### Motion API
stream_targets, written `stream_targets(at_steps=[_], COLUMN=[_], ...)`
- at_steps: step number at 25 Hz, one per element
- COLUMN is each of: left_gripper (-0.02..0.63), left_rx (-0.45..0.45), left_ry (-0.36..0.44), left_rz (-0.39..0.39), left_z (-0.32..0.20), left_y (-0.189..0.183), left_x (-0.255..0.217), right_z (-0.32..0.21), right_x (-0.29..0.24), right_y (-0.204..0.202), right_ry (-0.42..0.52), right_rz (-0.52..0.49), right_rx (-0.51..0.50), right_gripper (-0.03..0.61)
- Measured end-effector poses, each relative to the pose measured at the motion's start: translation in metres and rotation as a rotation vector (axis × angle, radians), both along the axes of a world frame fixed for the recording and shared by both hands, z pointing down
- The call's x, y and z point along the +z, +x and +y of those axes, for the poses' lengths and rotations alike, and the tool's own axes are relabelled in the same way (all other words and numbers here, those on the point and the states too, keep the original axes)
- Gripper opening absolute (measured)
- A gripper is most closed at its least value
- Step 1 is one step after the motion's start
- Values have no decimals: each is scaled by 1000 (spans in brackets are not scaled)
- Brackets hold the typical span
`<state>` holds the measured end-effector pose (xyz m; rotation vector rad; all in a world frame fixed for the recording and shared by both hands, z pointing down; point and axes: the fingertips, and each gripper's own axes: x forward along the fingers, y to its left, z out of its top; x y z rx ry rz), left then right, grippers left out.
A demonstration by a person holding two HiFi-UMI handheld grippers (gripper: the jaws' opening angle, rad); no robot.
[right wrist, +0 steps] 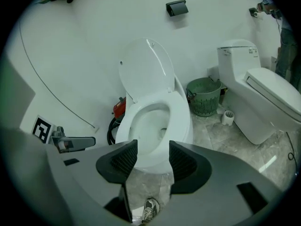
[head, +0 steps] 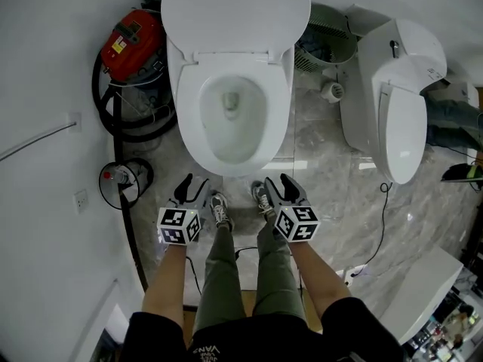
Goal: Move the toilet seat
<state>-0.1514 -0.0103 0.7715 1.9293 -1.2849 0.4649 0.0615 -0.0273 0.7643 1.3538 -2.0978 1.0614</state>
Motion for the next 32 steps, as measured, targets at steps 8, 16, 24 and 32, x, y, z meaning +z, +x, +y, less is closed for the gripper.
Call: stream_targets(at_steps=[8, 16, 24, 32], left_gripper=[221, 278, 357, 357], left_rx=[-67, -166, -232, -247], left_ry=[-37, -87, -111, -92], left_rz=[30, 98, 184, 242], left_z=[-13, -18, -20, -27], left_y=[-7, -9, -9, -2], left_x=[46, 83, 105, 113], right_z=[-3, -15, -19, -16], right_x=[48, 76, 97, 112], right_y=[-2, -2, -1, -6], right_ry=[-46, -77, -95, -109], right_rz=[-54, -147, -205, -243], right_rx=[71, 179, 245, 273], right_gripper=[196, 229, 249, 252])
